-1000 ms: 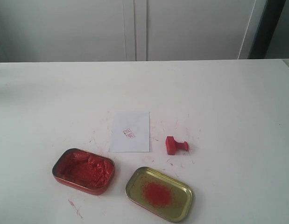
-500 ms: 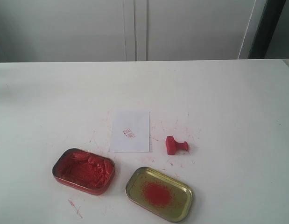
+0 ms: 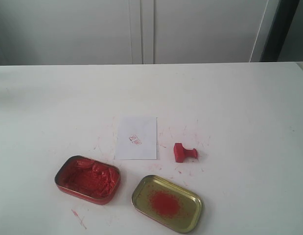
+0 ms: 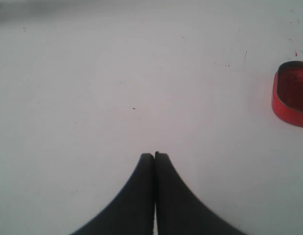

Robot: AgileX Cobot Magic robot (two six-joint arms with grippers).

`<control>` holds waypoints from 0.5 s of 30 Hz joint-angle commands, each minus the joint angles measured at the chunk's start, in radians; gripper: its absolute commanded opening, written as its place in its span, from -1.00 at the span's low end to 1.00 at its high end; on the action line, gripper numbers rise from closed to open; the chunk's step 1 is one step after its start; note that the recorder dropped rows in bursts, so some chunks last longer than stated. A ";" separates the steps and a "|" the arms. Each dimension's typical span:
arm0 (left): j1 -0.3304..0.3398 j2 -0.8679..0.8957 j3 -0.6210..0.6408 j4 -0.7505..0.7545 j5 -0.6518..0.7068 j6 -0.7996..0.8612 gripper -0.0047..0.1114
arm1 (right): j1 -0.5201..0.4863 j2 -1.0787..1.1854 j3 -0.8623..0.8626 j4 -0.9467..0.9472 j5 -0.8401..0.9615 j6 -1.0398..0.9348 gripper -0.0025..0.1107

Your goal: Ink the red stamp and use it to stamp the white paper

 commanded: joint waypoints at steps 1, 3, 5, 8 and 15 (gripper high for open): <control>0.003 -0.005 0.009 -0.005 0.007 -0.001 -0.92 | 0.003 -0.005 0.005 -0.006 -0.015 -0.001 -0.96; 0.003 -0.005 0.009 -0.005 0.007 -0.001 -0.92 | 0.003 -0.005 0.005 -0.006 -0.015 0.003 -0.96; 0.003 -0.005 0.009 -0.005 0.007 -0.001 -0.92 | 0.003 -0.005 0.005 -0.006 -0.015 0.003 -0.96; 0.003 -0.005 0.009 -0.005 0.007 -0.001 -0.92 | 0.003 -0.005 0.005 -0.006 -0.015 0.003 -0.96; 0.003 -0.005 0.009 -0.005 0.007 -0.001 -0.92 | 0.003 -0.005 0.005 -0.006 -0.015 0.035 -0.96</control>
